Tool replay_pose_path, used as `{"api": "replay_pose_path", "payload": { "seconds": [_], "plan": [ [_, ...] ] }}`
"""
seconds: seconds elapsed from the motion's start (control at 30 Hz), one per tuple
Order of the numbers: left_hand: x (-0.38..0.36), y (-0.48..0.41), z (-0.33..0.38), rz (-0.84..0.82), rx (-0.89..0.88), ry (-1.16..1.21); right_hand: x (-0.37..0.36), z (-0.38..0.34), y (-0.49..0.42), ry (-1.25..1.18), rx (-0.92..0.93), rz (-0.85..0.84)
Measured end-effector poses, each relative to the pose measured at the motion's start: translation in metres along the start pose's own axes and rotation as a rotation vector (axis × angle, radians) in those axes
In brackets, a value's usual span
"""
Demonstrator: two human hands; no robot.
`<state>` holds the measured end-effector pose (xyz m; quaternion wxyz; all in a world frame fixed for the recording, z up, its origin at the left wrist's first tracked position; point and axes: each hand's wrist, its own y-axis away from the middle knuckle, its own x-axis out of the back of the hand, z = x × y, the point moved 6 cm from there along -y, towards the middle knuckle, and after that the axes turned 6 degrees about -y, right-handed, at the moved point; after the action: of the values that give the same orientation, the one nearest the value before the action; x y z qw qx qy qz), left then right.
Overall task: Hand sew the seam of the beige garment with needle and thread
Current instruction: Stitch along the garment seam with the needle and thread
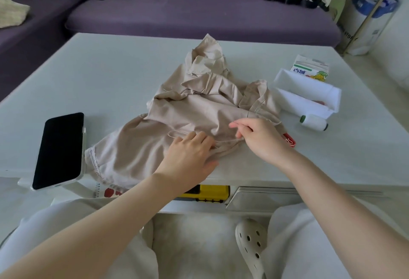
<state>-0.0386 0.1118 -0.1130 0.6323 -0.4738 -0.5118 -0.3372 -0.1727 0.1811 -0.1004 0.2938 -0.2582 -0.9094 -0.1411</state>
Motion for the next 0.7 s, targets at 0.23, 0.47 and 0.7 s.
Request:
{"api": "replay_pose_path", "payload": {
  "seconds": [0.23,0.47,0.7],
  "plan": [
    [0.007,-0.008,0.008,0.052,-0.008,-0.003,-0.029,-0.014,0.003,0.059,0.105,-0.035],
    [0.007,-0.009,0.008,-0.131,0.019,0.036,-0.036,-0.011,-0.001,0.091,0.099,-0.038],
    [0.009,-0.006,0.007,-0.218,0.005,0.085,-0.042,-0.009,0.002,0.197,0.095,-0.104]
  ]
}}
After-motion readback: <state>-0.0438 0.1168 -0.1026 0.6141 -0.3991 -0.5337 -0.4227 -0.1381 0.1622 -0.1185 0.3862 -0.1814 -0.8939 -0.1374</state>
